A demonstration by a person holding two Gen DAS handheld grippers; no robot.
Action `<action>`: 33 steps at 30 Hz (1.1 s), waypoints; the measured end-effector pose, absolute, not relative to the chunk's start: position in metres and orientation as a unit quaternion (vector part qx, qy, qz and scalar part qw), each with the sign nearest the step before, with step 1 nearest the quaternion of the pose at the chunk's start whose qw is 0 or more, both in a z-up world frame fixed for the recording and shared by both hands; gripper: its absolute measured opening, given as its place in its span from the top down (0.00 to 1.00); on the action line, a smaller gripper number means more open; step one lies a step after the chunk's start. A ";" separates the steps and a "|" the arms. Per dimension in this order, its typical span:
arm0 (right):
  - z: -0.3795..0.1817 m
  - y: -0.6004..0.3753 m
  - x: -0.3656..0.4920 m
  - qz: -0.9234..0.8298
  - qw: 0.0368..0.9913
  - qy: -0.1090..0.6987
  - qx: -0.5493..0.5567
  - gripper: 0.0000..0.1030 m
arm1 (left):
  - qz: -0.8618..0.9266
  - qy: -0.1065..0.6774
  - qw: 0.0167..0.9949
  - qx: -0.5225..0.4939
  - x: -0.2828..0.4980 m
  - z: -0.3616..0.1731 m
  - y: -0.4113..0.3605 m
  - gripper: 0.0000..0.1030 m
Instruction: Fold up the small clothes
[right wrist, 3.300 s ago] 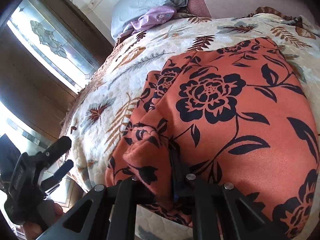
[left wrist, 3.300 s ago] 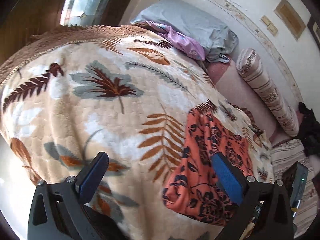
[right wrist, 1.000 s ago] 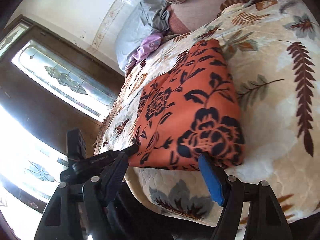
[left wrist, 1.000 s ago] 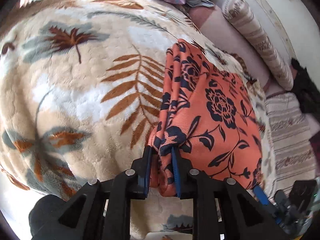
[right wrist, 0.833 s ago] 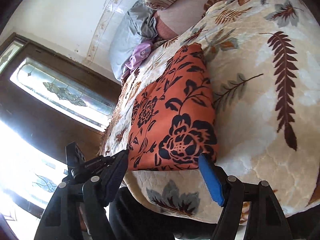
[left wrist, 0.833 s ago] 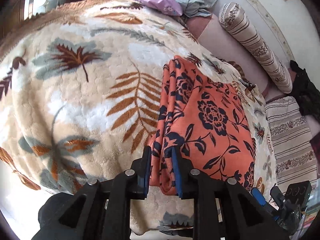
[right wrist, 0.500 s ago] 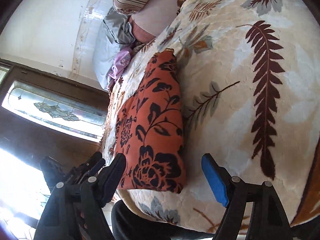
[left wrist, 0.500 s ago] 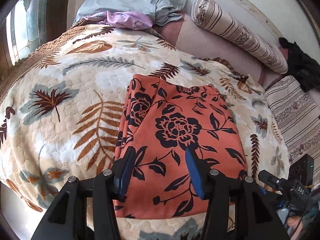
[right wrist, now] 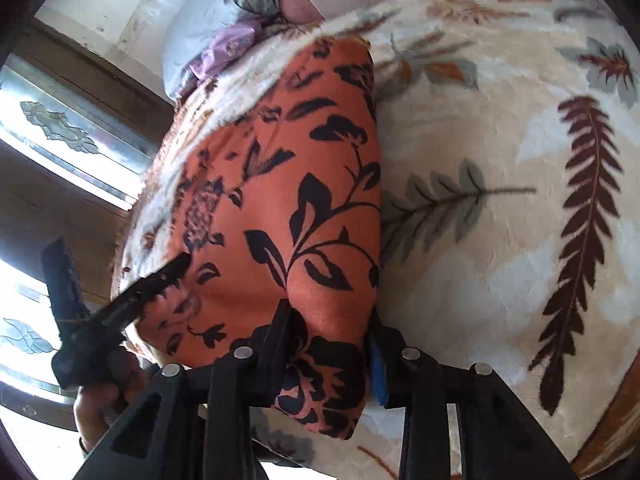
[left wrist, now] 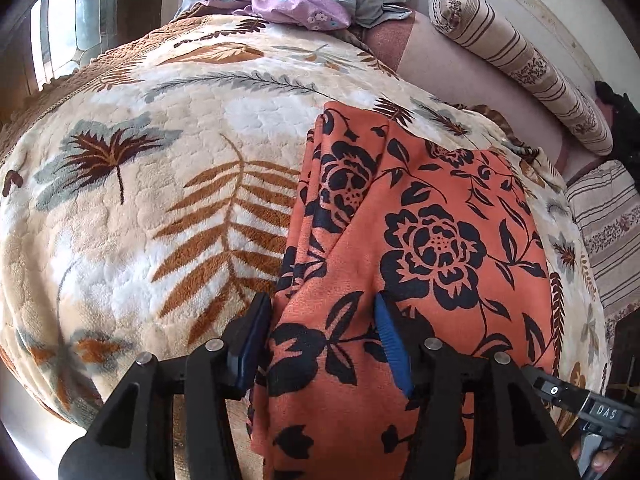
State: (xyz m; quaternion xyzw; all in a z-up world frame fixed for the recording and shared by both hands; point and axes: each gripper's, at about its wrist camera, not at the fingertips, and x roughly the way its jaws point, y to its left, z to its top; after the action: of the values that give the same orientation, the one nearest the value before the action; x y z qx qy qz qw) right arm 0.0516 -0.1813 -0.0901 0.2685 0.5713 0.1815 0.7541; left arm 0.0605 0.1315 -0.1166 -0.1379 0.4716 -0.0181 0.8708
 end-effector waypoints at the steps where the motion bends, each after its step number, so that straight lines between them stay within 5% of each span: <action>1: -0.090 -0.189 0.052 0.188 0.741 0.569 0.302 0.50 | -0.019 0.468 0.874 -0.128 0.059 -0.116 0.129 0.46; 3: -0.084 -0.202 0.053 0.199 0.729 0.557 0.345 0.29 | -0.021 0.465 0.876 -0.125 0.058 -0.115 0.128 0.46; 10: -0.088 -0.213 0.100 0.189 0.724 0.547 0.375 0.26 | -0.031 0.453 0.879 -0.143 0.057 -0.121 0.133 0.44; 12: -0.086 -0.194 0.106 0.182 0.740 0.561 0.324 0.63 | -0.031 0.452 0.881 -0.139 0.057 -0.121 0.133 0.43; 17: -0.054 -0.155 0.090 0.150 0.809 0.549 0.146 0.66 | -0.037 0.444 0.884 -0.142 0.055 -0.124 0.135 0.42; 19: -0.063 -0.173 0.092 0.151 0.792 0.555 0.205 0.60 | -0.039 0.440 0.887 -0.135 0.055 -0.124 0.135 0.41; 21: -0.060 -0.188 0.096 0.152 0.782 0.543 0.267 0.37 | -0.043 0.438 0.888 -0.135 0.054 -0.124 0.136 0.41; 24: -0.055 -0.200 0.113 0.166 0.778 0.514 0.321 0.18 | -0.044 0.438 0.887 -0.139 0.055 -0.124 0.137 0.41; 26: -0.065 -0.201 0.136 0.159 0.770 0.519 0.335 0.17 | -0.044 0.437 0.887 -0.139 0.056 -0.125 0.137 0.41; 28: -0.082 -0.192 0.156 0.174 0.746 0.549 0.336 0.24 | -0.045 0.437 0.887 -0.141 0.056 -0.125 0.137 0.41; 29: -0.084 -0.187 0.160 0.164 0.748 0.561 0.314 0.63 | -0.045 0.437 0.887 -0.142 0.056 -0.125 0.137 0.41; 33: -0.056 -0.156 0.142 0.131 0.818 0.529 0.183 0.66 | -0.043 0.435 0.889 -0.139 0.055 -0.125 0.136 0.40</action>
State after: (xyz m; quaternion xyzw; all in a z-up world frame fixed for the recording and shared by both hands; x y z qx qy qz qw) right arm 0.1423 -0.1557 -0.0560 0.1832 0.5290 0.1310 0.8182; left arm 0.0555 0.1363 -0.1253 -0.1394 0.4346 -0.0433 0.8887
